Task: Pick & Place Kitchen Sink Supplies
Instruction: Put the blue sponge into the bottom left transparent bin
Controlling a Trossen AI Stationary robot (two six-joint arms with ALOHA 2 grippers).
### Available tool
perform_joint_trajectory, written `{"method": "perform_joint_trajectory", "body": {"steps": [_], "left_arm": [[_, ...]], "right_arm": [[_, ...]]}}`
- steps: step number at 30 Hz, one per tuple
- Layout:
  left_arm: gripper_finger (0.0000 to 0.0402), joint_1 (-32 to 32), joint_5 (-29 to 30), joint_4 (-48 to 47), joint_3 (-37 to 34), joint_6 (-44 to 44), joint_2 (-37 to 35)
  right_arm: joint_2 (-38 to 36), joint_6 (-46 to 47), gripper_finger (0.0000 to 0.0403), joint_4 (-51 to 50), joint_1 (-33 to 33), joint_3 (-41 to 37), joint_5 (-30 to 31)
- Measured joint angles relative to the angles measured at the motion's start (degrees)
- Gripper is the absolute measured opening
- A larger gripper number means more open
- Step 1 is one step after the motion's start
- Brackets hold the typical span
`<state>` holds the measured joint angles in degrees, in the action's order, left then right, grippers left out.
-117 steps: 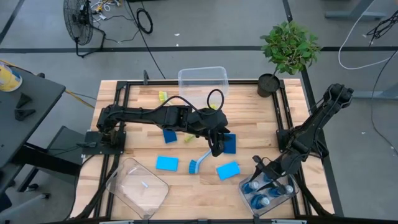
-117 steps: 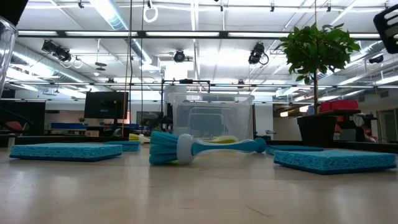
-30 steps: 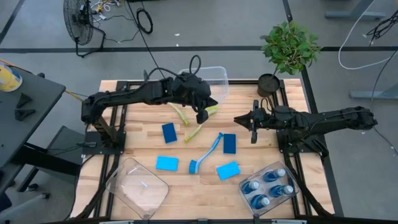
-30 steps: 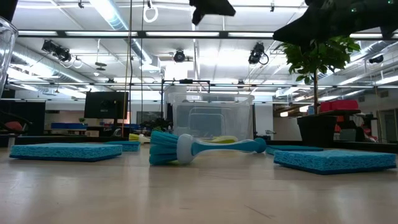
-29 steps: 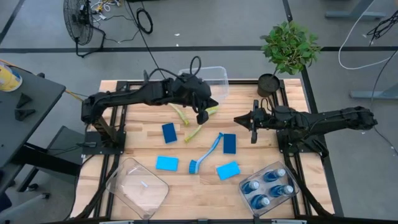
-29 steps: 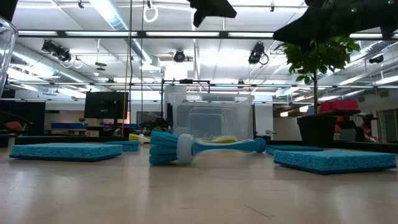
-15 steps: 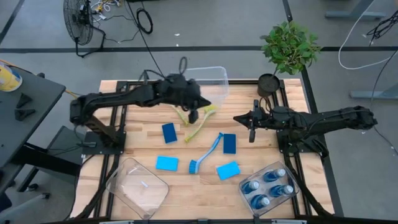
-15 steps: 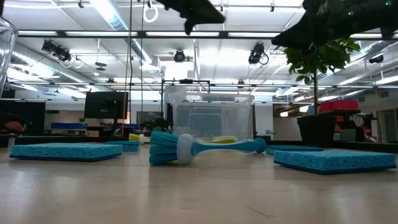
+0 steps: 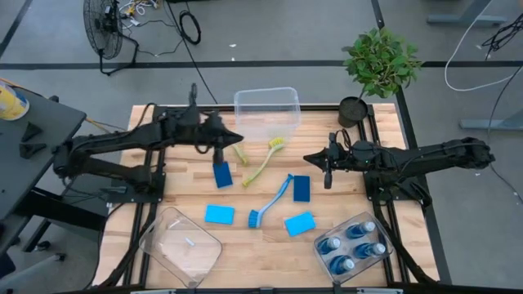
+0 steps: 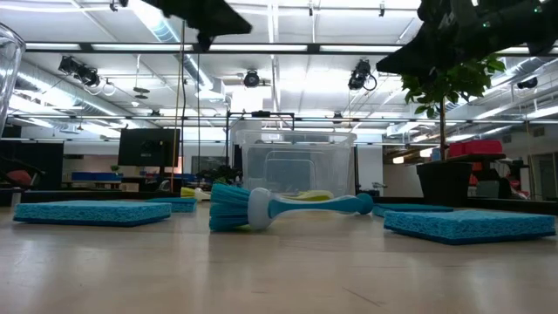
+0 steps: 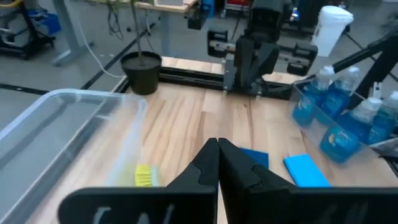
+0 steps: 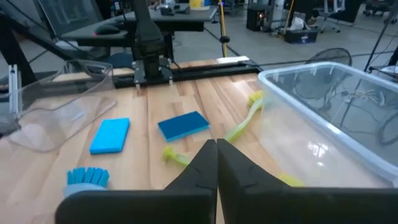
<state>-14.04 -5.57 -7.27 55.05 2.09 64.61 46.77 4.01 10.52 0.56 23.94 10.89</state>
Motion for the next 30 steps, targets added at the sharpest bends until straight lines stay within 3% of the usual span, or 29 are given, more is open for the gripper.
{"method": "perform_joint_trajectory", "body": {"steps": [10,17,30], "left_arm": [[0.0003,-1.0,1.9,0.2,-12.0,1.1,-14.7],[0.0004,-2.9,0.6,-1.0,-16.5,1.3,-22.3],[0.0003,-3.9,-2.2,-11.8,-17.1,0.2,-25.3]], "right_arm": [[0.0,0.1,0.0004,1.9,-0.2,0.0,0.4],[0.0,1.8,0.0004,1.9,-0.2,0.0,1.7],[0.0,3.2,0.0004,1.9,-0.2,0.0,1.8]]}}
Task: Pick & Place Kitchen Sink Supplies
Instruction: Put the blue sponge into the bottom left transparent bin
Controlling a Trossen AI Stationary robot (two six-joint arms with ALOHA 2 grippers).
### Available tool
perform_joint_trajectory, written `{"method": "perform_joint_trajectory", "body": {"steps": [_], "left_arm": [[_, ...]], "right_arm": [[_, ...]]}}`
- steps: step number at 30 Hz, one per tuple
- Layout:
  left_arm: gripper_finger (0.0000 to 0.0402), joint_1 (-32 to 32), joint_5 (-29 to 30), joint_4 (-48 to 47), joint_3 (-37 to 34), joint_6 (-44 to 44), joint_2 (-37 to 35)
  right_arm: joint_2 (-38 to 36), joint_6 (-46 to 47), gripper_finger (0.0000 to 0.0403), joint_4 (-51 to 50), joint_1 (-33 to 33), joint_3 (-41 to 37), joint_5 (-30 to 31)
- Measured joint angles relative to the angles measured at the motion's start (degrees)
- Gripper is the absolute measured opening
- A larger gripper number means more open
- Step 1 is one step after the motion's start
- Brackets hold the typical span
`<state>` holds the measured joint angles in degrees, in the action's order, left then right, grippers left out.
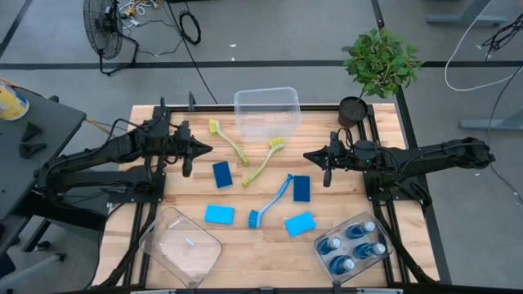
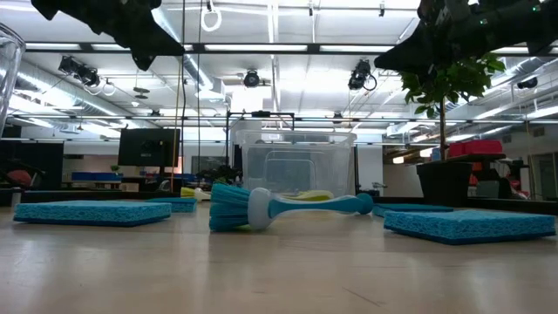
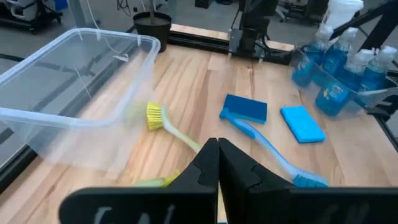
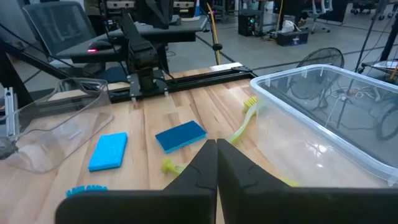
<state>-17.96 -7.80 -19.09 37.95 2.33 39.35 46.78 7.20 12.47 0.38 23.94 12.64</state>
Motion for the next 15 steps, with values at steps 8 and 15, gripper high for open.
{"method": "perform_joint_trajectory", "body": {"steps": [8,15], "left_arm": [[0.0012,0.0,1.4,0.4,0.0,0.7,0.0],[0.0007,0.0,4.6,0.4,0.0,4.8,2.0]], "right_arm": [[0.0,0.0,0.0004,0.6,0.0,0.0,0.0],[0.0,-0.1,0.0004,1.6,0.0,0.0,0.0]]}}
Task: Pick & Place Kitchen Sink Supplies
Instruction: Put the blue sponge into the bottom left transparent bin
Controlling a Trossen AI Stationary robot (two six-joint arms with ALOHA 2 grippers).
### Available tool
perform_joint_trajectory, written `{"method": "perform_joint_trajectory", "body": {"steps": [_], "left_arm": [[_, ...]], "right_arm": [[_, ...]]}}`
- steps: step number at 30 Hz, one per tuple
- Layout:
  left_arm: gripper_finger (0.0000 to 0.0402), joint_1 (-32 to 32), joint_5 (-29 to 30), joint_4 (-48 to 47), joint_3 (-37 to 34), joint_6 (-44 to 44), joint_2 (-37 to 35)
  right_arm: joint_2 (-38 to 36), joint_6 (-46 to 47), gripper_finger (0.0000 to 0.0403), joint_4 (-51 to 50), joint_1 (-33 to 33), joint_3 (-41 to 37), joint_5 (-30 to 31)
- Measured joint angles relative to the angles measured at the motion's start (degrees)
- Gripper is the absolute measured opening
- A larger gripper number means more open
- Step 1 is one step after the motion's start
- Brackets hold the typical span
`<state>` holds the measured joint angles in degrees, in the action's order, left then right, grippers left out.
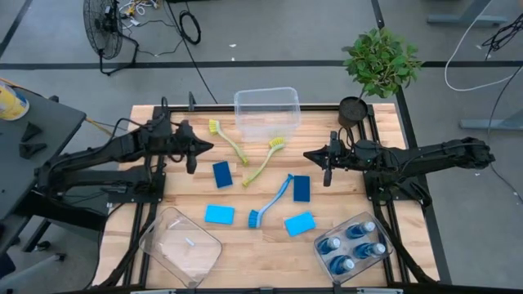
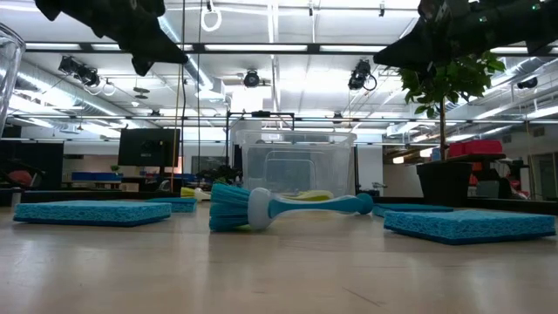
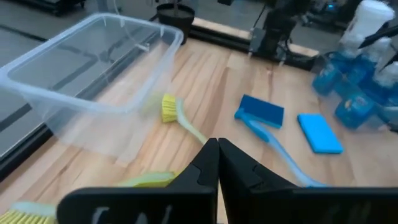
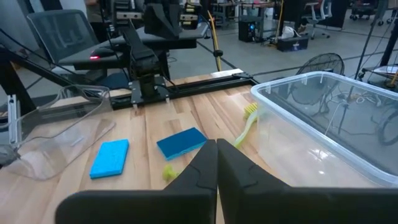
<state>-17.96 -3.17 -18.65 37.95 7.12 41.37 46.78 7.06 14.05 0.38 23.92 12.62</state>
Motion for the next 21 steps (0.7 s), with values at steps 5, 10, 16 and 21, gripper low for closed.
{"method": "perform_joint_trajectory", "body": {"steps": [5,10,16,21], "left_arm": [[0.0022,0.0,0.6,0.0,0.0,0.1,3.7],[0.0061,0.0,2.8,-0.1,0.0,2.8,7.9],[0.0139,0.0,3.0,-0.2,0.0,6.6,12.4],[0.0203,0.0,3.0,-0.2,0.0,5.6,16.7]], "right_arm": [[0.0,0.0,0.0004,0.0,0.0,0.0,0.0],[0.0,0.0,0.0004,0.0,0.0,0.0,-0.2],[0.0,0.0,0.0004,0.0,0.0,0.0,-0.2],[0.0,-0.1,0.0004,-0.5,0.0,0.0,-0.2]]}}
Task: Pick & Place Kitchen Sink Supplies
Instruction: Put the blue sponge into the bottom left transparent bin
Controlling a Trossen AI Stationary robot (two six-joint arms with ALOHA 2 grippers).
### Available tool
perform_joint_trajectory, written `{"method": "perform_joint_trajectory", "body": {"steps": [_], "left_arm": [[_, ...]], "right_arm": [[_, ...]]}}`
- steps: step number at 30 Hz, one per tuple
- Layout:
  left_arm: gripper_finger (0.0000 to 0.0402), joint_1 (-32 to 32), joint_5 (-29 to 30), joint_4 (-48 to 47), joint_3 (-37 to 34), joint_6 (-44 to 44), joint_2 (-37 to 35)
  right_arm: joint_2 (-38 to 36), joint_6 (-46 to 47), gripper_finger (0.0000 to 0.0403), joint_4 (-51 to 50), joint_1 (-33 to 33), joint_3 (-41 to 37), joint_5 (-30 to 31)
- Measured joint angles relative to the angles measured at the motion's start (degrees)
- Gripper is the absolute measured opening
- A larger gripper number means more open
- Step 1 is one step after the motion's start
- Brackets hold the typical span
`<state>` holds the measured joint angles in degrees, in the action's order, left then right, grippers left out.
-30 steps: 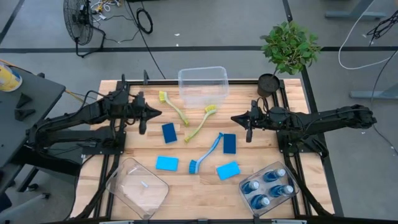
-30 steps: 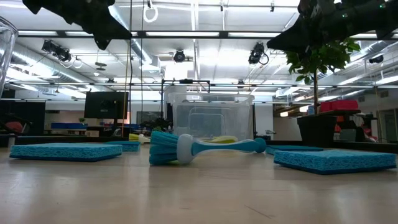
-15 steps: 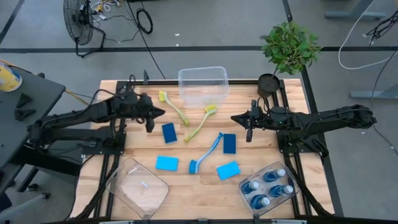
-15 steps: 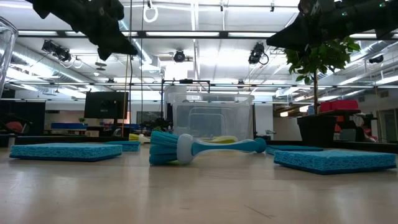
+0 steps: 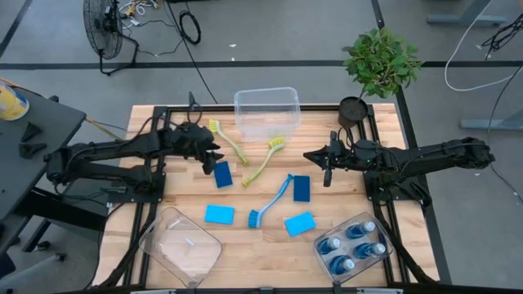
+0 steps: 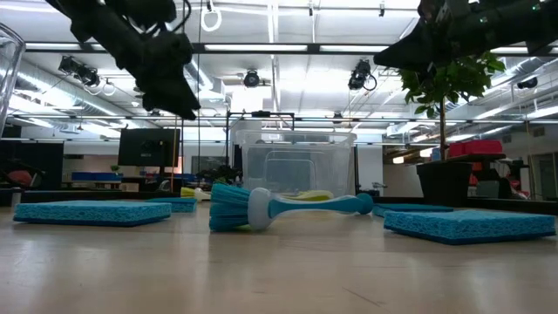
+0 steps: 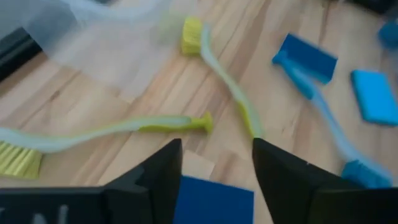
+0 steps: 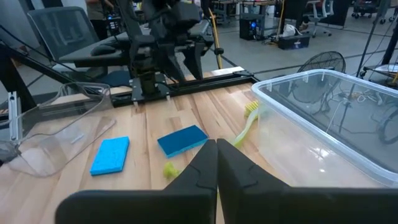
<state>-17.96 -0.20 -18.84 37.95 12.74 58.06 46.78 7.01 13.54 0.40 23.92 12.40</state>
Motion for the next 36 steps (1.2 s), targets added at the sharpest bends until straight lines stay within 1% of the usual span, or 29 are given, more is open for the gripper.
{"method": "perform_joint_trajectory", "body": {"steps": [3,7,11,16,18,24,30,36], "left_arm": [[0.0225,0.0,0.0,-0.1,0.0,-2.8,2.6],[0.0237,0.0,0.0,-0.7,0.0,-5.9,6.2],[0.0238,0.0,-0.1,-1.0,0.0,-7.0,9.9],[0.0238,0.0,-3.7,-2.6,0.0,-7.0,14.9],[0.0239,0.0,-3.9,-2.6,0.0,-6.7,16.9],[0.0238,0.0,-0.9,-2.5,0.0,-6.8,21.5],[0.0238,0.0,-0.9,-2.1,0.0,-7.5,24.7],[0.0238,0.0,-0.9,-2.1,0.1,-7.4,26.4]], "right_arm": [[0.0,0.0,0.0004,-0.3,0.0,0.0,-0.1],[0.0,0.0,0.0004,-0.6,0.0,0.0,-1.5],[0.0,0.2,0.0004,-1.4,0.0,0.0,-1.6],[0.0,0.3,0.0004,-1.7,0.0,0.0,-1.5],[0.0,0.3,0.0004,-1.7,0.0,0.0,-1.5],[0.0,0.3,0.0004,-1.7,0.0,0.0,-1.5],[0.0,0.5,0.0004,-1.7,0.0,0.0,-1.6],[0.0,0.4,0.0004,-2.9,0.0,0.0,-3.0]]}}
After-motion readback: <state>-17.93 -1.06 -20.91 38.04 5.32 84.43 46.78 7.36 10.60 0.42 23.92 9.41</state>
